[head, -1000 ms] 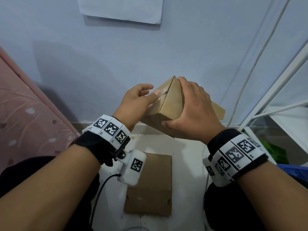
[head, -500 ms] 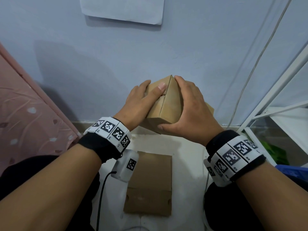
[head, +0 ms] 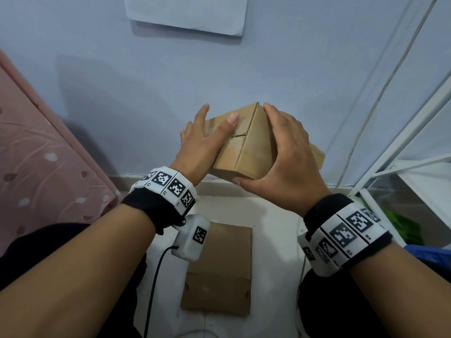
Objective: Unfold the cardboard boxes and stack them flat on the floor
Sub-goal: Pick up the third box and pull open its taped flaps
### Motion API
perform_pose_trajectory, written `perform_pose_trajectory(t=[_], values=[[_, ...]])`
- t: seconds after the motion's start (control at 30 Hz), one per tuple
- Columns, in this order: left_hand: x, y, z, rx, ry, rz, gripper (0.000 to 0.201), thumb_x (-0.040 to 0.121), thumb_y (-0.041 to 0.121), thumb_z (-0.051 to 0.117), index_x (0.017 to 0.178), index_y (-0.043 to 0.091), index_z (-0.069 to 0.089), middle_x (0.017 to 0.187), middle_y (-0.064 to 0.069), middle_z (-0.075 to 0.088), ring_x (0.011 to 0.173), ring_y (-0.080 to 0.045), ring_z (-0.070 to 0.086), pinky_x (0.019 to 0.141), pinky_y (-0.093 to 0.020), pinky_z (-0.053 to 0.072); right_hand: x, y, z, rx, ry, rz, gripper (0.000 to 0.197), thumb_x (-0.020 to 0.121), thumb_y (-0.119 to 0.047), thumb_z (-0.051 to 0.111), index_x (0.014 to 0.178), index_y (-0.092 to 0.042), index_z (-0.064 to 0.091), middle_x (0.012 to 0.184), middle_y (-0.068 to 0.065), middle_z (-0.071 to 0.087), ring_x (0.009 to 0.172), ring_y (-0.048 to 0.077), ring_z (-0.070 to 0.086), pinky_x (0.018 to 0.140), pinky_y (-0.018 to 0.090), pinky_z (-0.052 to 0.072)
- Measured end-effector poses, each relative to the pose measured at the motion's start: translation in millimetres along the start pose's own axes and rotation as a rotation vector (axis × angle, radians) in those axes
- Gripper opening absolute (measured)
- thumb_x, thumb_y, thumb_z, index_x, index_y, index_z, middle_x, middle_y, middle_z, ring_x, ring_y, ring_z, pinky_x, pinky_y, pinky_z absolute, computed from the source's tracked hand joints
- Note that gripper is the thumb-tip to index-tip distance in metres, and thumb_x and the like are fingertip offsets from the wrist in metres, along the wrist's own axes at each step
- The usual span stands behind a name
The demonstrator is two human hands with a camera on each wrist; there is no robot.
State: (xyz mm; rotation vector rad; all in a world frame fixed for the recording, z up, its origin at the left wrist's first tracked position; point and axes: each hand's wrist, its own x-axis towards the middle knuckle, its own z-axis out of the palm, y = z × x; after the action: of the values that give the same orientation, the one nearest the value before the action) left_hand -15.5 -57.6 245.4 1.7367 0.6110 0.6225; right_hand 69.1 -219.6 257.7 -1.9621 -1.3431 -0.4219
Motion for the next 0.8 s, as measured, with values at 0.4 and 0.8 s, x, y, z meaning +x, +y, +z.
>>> perform_pose_trajectory(t=[0.4,0.8], values=[[-1.3,6.5,-8.5,0.141,-0.092,-0.084,0.117,0.057,0.101,0.04,0.152,0.032,0.037,0.15,0.005,0.05,0.134,-0.016,0.051,0.115,-0.042,0.038,-1.7,5.2,-7.7,0.041,-0.104,0.127,0.127,0.054,-0.052,0.092,0.156,-0.018,0.025,0.146,-0.007,0.039,0.132,0.011,0.033,0.113,0.038,0.033],[-5.1,7.9,-9.4,0.088,-0.065,-0.172,0.131,0.042,0.107,0.046,0.152,0.039,0.031,0.152,0.002,0.041,0.134,-0.02,0.049,0.115,-0.044,0.038,-0.7,7.1,-9.2,0.022,-0.143,0.118,0.126,0.055,-0.055,0.089,0.156,-0.021,0.021,0.144,-0.006,0.037,0.131,0.013,0.034,0.11,0.043,0.036]])
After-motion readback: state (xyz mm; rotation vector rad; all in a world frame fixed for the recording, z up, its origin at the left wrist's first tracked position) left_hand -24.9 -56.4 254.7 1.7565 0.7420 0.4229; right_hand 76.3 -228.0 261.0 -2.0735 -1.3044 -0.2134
